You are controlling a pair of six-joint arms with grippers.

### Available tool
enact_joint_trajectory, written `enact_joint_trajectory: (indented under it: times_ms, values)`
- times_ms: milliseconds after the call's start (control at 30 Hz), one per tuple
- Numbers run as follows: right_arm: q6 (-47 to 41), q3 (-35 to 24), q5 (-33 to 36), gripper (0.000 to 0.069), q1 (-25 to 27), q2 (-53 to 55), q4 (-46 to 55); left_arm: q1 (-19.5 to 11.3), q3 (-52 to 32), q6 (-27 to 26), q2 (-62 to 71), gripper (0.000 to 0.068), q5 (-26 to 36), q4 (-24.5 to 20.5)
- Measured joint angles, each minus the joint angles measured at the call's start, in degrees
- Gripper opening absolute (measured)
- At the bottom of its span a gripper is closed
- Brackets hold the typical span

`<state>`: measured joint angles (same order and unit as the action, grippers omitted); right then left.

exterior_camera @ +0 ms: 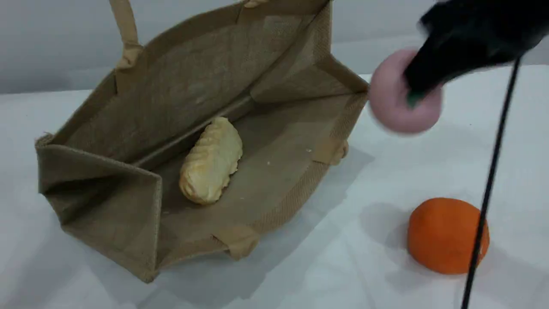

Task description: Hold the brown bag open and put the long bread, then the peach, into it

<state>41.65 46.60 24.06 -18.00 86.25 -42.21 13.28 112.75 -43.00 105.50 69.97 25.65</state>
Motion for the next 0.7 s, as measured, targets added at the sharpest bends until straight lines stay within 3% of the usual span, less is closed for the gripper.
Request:
enact_joint_trajectory:
  times_ms: [367,700]
  values:
    - [15.69,1.12,-15.93,0.0018,-16.05,8.02,-14.43,0.0,0.0,0.06,0.0,0.0083,0.0,0.0]
    - [18.63,11.64,-14.93,0.002,-18.11,21.46,-18.37,0.0,0.0,0.06,0.0,0.0083,0.0,0.0]
